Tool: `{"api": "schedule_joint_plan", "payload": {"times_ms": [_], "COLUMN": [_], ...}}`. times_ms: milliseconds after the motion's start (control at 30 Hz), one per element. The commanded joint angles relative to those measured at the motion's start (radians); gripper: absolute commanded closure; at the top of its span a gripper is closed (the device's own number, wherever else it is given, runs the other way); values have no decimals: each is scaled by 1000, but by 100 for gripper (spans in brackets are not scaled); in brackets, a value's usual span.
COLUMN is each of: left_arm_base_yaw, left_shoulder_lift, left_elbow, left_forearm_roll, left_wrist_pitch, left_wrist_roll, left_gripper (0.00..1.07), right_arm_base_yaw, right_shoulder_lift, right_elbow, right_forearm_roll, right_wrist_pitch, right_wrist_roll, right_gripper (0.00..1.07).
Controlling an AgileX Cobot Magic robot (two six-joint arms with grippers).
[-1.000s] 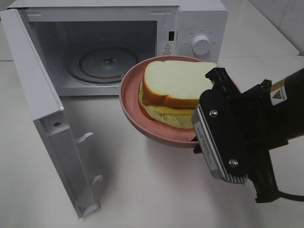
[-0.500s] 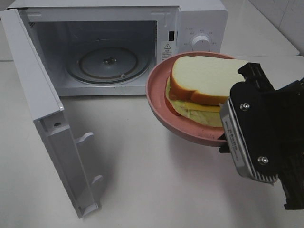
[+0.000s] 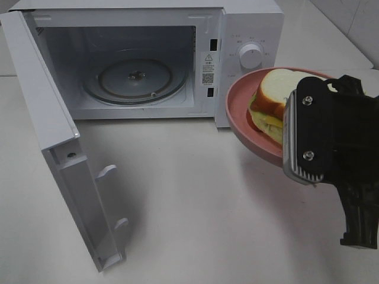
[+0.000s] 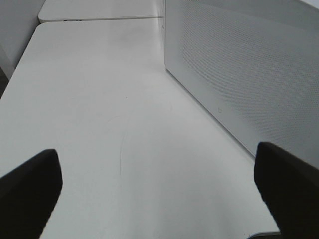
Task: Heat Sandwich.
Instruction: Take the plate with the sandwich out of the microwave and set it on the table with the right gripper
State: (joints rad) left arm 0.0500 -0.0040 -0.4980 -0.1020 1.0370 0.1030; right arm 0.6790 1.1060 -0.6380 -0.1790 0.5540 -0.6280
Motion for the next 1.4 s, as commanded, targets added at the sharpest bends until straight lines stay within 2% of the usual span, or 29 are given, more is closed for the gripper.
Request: {"api": "schedule_joint_plan", "payload": {"times_ms": [33,267,700,967,1400], "left_arm_base_yaw": [-8,-8,-8,-8,-8], "left_shoulder_lift": [-22,-22,-22,-22,-22], "left_elbow": [4,4,4,4,4], "left_forearm_roll": [-3,-3,-3,-3,-3], "left_wrist_pitch": [-6,-6,-6,-6,-6], "left_wrist_roll": [-2,-2,-2,-2,-2], "left_gripper": [3,3,3,3,3], "right_arm_base_yaw": [-3,-3,-3,-3,-6], "right_shoulder_lift": [-12,-9,-9,-9,122], "right_elbow": [-3,-3,-3,-3,-3], "right_forearm_roll": [-70,-192,-298,-304,-462], "right_wrist_pitch": [-4,117,242,261,245], "right_wrist_roll": [154,395,733,887,1163], "right_gripper": [103,103,103,103,103]}}
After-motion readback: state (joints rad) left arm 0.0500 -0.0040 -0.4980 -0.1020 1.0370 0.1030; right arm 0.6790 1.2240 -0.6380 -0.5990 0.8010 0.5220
